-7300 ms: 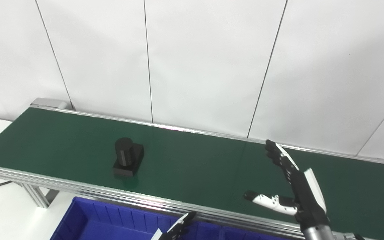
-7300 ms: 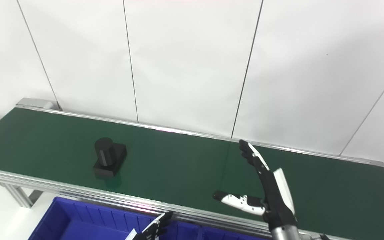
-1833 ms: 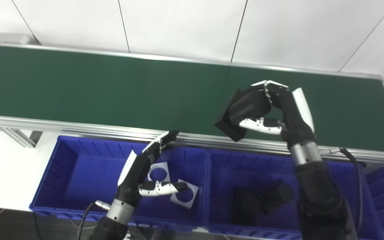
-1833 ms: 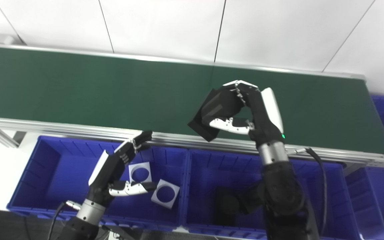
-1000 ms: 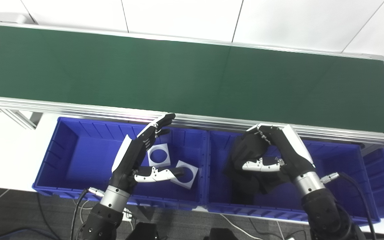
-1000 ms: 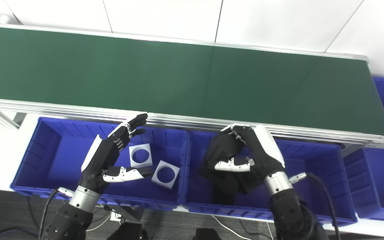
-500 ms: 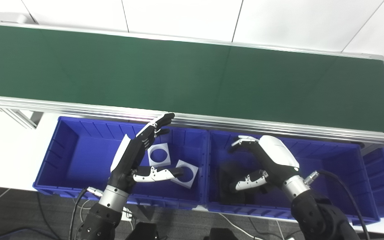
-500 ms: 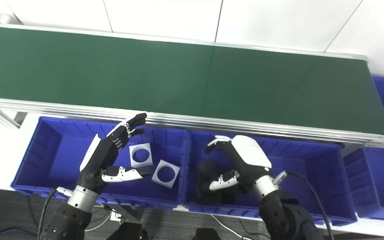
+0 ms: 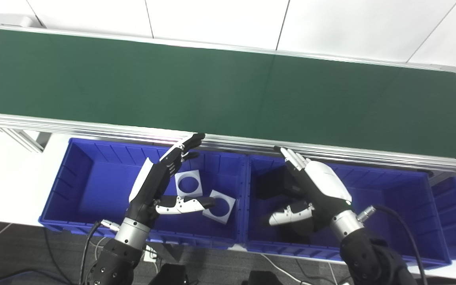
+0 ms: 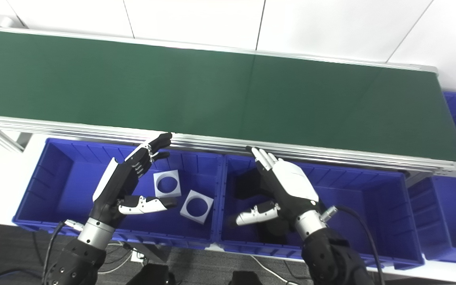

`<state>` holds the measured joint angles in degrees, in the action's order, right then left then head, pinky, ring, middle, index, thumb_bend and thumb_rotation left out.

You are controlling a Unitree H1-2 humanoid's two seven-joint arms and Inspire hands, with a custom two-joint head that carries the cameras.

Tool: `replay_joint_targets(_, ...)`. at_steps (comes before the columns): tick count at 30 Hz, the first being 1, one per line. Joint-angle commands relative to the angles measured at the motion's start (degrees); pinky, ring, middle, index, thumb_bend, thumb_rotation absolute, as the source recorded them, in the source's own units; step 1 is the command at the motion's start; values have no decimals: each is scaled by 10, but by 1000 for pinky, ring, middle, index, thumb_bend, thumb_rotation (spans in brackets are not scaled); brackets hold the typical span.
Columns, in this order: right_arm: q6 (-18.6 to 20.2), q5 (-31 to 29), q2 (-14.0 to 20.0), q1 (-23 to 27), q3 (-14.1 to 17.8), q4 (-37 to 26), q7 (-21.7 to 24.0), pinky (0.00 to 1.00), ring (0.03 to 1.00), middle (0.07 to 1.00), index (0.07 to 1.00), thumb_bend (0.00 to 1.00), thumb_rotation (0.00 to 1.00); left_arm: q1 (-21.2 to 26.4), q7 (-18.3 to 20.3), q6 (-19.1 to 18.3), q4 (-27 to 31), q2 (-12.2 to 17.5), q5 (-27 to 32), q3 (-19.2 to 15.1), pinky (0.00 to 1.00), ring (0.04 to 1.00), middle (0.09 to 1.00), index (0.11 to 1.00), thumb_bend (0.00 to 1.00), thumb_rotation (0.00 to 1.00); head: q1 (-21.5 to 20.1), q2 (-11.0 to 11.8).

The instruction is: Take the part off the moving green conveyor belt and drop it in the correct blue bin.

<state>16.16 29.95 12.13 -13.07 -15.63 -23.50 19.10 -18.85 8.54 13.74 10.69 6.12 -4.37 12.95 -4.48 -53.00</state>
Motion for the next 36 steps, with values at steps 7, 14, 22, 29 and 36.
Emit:
replay_joint_targets(7, -68, -181, -53, -32, 68, -1, -52, 964, 1000, 1000, 1000, 976, 386, 21, 20, -37, 23, 16, 20, -12, 908, 966, 966, 914, 842, 372, -28, 15)
replay_joint_targets(14, -113, -254, -96, -64, 92, 16, -88, 998, 1000, 1000, 1000, 903, 303, 39, 29, -62, 26, 22, 16, -18, 944, 988, 975, 925, 836, 381, -59, 37)
replay_joint_targets(22, -131, -221, -122, -83, 68, 30, -131, 977, 986, 994, 1000, 855, 269, 29, 34, 8, -29, 34, 29, -25, 913, 977, 977, 922, 826, 371, -100, 72)
replay_joint_targets(29, -132, -177, -143, -88, 56, 40, -174, 875, 932, 948, 972, 787, 326, 28, 37, 41, -50, 40, 32, -31, 917, 968, 967, 920, 809, 353, -111, 85)
replay_joint_targets(36, -148, -174, -139, -92, 47, 51, -187, 872, 929, 940, 955, 778, 343, 23, 34, 57, -59, 38, 23, -35, 904, 964, 965, 921, 811, 349, -102, 102)
